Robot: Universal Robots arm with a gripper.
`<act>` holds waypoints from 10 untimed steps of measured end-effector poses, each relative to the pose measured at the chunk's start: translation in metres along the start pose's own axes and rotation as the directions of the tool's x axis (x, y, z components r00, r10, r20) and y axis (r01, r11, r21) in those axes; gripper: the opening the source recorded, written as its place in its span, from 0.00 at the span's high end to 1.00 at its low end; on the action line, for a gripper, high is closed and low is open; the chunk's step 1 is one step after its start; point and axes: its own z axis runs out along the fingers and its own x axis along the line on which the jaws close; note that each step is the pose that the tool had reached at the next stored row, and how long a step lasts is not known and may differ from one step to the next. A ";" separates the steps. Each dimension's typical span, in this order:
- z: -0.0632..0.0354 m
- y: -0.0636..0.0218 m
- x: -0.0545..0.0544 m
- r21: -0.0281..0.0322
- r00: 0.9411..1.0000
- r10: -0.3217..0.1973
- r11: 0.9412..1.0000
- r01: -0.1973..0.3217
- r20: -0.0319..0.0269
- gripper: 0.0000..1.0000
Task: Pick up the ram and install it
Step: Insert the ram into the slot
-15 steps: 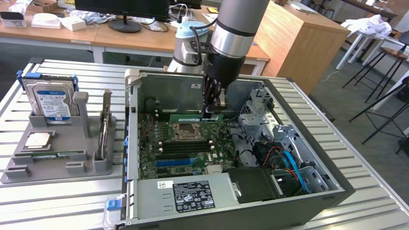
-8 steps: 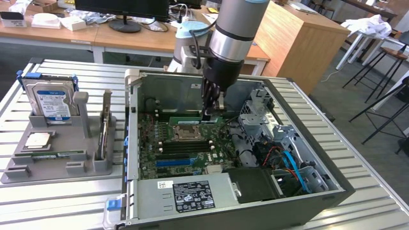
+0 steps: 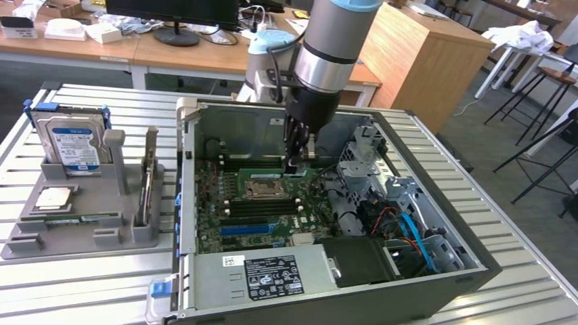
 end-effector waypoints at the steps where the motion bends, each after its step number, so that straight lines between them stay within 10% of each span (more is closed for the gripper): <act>1: 0.0010 0.0000 0.000 0.000 1.000 0.000 1.000 0.000 0.000 0.89; 10: 0.0086 -0.0002 0.000 0.000 1.000 0.000 1.000 0.000 0.000 0.89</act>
